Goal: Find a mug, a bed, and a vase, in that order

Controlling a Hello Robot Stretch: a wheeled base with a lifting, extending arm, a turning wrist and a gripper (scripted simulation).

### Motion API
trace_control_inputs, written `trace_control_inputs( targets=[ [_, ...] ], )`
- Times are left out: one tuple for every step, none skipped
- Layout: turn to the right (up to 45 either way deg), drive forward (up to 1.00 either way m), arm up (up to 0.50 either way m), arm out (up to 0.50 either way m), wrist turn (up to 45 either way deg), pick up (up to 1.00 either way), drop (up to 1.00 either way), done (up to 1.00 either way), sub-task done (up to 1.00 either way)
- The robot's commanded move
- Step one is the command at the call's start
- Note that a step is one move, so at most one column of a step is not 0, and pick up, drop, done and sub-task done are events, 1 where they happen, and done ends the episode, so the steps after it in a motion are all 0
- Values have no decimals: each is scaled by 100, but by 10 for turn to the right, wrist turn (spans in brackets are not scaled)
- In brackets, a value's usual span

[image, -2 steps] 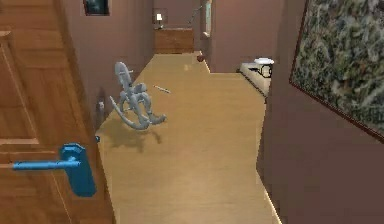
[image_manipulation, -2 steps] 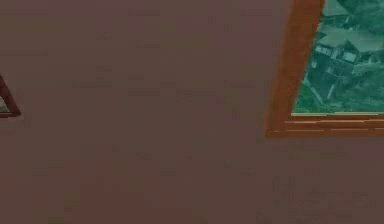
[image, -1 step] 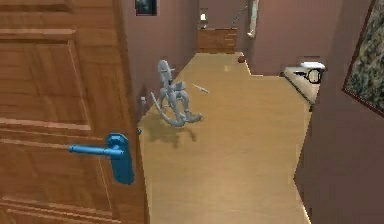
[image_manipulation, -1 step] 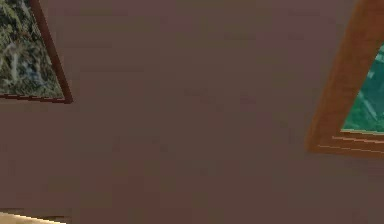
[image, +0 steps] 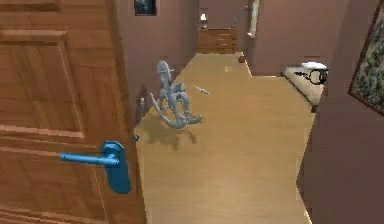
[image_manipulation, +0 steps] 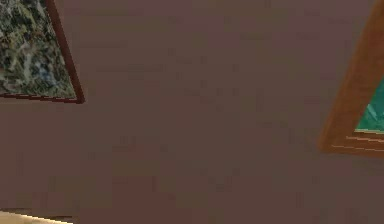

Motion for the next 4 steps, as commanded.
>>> trace_control_inputs(
  targets=[
    [270,0,0,0,0,0,0,0,0],
    [0,90,0,0,0,0,0,0,0],
    [-150,0,0,0,0,0,0,0,0],
    [0,100,0,0,0,0,0,0,0]
  ],
)
